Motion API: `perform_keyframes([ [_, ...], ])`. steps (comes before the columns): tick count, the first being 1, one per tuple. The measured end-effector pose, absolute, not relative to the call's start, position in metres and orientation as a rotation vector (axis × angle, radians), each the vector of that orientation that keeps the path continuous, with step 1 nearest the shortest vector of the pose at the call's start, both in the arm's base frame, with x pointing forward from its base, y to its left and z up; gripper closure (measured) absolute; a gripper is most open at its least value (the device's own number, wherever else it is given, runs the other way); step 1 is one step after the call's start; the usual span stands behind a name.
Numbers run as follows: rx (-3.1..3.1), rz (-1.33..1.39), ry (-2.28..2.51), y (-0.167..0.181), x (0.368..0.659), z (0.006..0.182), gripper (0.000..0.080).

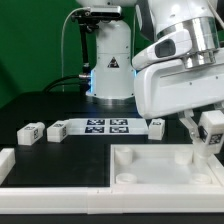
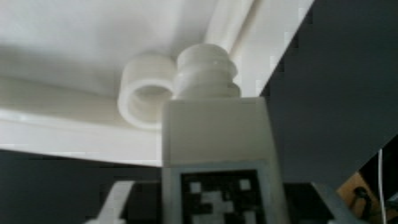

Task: Assemble one leg

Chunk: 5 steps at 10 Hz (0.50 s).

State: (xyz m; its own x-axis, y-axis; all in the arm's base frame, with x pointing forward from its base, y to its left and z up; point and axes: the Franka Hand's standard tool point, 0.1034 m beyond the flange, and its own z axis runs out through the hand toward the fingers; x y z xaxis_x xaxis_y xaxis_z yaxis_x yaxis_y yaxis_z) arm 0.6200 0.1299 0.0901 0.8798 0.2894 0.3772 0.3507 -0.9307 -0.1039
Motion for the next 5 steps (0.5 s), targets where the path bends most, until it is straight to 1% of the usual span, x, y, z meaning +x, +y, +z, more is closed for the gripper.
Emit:
perform_keyframes([
  [2,-2.875,-0.554,-0.491,0.1296,0.6306,0.0886,0.0509],
  [5,-2.881,-0.557,-0.496,0.1209,0.6289,0.0799,0.0509],
])
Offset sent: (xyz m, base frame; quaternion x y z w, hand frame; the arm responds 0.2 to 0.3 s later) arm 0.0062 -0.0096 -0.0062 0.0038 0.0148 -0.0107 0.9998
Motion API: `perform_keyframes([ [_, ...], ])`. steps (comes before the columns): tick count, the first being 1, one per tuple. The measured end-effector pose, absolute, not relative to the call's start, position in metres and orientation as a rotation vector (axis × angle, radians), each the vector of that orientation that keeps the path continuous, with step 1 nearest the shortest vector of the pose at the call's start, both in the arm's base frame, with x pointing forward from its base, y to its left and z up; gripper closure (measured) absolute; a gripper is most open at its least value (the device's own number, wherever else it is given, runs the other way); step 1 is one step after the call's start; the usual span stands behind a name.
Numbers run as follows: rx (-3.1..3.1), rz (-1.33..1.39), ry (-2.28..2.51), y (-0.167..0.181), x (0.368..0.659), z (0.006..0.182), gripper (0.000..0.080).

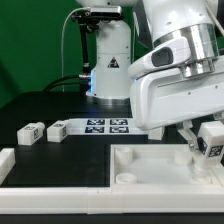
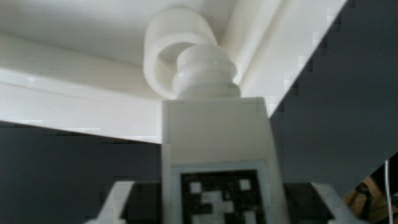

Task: Assemble one leg

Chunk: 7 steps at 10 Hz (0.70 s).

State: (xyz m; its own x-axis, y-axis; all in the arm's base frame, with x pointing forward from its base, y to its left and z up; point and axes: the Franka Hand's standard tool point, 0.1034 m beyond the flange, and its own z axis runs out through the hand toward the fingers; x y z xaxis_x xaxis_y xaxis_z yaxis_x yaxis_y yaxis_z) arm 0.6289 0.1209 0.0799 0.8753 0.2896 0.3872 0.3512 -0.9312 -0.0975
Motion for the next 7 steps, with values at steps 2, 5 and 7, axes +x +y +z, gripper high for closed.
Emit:
perform_keyframes([
  [2,-2.881,-0.58,-0.495,0.1221,0.6251,0.0777,0.0509],
  [5,-2.877,-0.636,-0.49,0.1234,0.6267,0.077,0.0509],
  [7,-2.875,-0.685,-0.478,0.1216,0.6234,0.0702,0.0509],
])
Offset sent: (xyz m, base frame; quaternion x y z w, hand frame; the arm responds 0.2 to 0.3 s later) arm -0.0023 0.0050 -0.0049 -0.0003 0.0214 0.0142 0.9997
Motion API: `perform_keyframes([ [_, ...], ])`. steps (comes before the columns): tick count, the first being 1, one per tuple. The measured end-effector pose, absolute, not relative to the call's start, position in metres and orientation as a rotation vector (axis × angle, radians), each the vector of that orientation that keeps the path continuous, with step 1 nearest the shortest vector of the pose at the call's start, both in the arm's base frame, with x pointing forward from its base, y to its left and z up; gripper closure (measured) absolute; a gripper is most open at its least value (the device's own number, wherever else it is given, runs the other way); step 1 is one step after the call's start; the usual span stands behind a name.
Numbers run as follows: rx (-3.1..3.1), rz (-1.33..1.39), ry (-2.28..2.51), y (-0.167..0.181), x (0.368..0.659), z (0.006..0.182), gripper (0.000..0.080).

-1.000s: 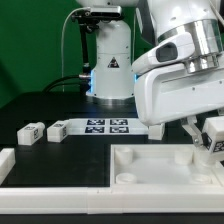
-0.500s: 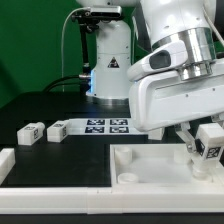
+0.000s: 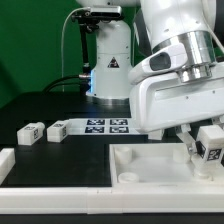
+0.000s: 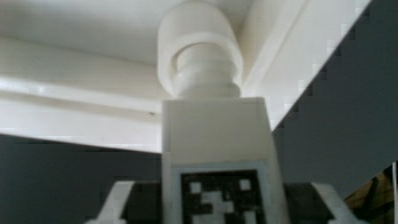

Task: Assemble one leg

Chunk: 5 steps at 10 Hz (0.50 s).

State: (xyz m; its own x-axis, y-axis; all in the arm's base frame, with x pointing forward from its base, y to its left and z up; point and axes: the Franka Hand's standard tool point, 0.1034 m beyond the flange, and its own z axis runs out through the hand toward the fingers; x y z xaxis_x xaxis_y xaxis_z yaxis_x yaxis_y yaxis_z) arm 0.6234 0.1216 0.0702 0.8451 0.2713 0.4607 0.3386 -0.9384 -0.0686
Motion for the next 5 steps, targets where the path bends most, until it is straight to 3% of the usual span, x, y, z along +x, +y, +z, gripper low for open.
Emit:
perform_keyframes([
  [5,-2.862,-0.876,-0.447,0.1126,0.618,0.0667,0.0509],
])
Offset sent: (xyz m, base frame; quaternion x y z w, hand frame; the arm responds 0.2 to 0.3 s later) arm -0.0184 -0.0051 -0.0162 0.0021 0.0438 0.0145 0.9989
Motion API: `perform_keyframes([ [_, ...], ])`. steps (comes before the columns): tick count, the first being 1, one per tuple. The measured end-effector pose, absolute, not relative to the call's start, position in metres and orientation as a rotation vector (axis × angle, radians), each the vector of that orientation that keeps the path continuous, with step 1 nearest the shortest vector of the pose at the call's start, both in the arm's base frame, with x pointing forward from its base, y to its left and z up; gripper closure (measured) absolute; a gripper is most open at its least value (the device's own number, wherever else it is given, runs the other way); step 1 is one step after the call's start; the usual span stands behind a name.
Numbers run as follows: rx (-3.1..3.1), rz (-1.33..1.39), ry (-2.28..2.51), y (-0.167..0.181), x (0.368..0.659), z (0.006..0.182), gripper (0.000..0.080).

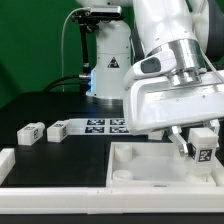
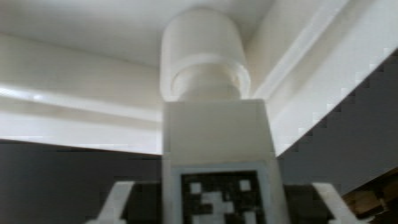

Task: Assemble one leg

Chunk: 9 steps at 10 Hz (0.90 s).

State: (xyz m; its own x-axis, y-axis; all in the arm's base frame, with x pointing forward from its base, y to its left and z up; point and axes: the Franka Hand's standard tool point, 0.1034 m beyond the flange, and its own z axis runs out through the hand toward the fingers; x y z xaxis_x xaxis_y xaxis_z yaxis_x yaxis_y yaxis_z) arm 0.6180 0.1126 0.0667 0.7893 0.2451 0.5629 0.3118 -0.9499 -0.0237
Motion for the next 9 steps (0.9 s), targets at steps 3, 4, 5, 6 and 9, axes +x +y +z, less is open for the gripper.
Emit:
perform_keyframes([
  [3,-2.862,-0.875,-0.447,0.1127,0.6188,0.0671,0.0509],
  [4,-2.862,-0.875,-0.447,0.1127,0.6188,0.0671,0.0302],
  [5,-2.862,-0.875,-0.447,0.1126,0.6188,0.0671,0.02],
  [6,-2.862,-0.875,-0.447,0.1126,0.6188,0.0671,0.02],
  [9,-2.862,-0.875,-0.447,0.1125,0.6188,0.067,0.0153],
])
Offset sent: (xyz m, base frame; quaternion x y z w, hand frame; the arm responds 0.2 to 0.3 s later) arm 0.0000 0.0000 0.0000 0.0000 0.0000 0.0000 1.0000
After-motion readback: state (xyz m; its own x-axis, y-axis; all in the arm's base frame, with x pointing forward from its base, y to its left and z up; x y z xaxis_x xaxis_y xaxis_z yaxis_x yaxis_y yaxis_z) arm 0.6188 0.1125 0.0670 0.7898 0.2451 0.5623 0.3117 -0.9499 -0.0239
